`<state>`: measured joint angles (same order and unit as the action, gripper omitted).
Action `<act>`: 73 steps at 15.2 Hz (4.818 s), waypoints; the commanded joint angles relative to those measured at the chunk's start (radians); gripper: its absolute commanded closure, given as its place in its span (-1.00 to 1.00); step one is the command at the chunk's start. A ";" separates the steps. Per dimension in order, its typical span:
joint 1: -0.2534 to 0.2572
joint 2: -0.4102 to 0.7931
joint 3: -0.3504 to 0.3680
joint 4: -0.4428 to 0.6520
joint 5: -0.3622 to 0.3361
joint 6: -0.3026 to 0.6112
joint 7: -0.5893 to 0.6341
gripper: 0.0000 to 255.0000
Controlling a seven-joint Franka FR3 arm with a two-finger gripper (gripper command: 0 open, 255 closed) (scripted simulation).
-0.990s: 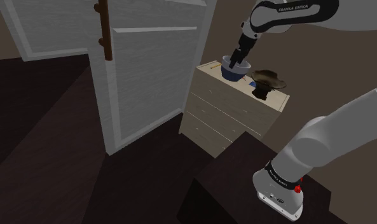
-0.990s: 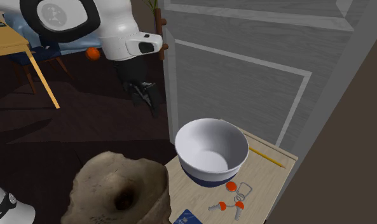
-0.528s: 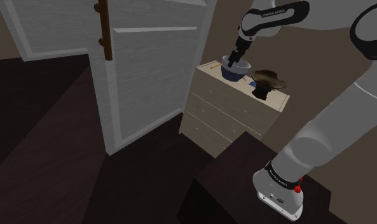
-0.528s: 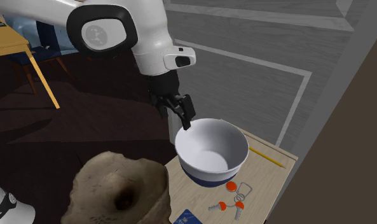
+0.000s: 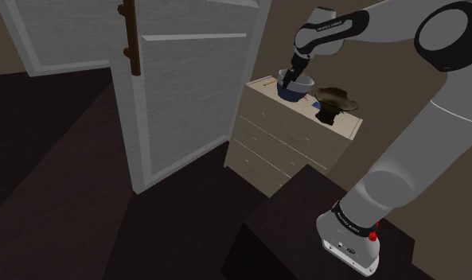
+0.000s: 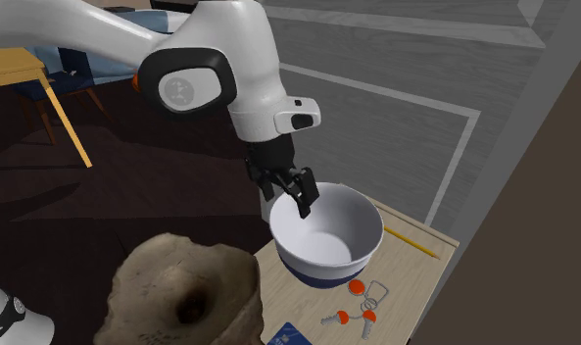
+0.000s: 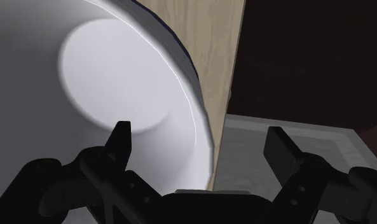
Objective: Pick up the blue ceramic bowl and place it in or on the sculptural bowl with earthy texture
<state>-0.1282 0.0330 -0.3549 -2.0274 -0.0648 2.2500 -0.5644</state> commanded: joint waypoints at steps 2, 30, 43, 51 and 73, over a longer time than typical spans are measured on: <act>-0.002 0.012 -0.001 -0.005 0.005 0.017 -0.004 -1.00; 0.002 -0.032 0.001 0.109 -0.008 -0.139 -0.002 1.00; 0.004 -0.044 0.004 0.271 -0.007 -0.312 -0.011 1.00; 0.003 -0.030 0.003 0.394 0.001 -0.422 -0.020 1.00; -0.040 -0.496 0.024 0.121 -0.144 -0.591 -0.037 1.00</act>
<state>-0.1600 -0.4203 -0.3312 -1.8680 -0.1962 1.6611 -0.5962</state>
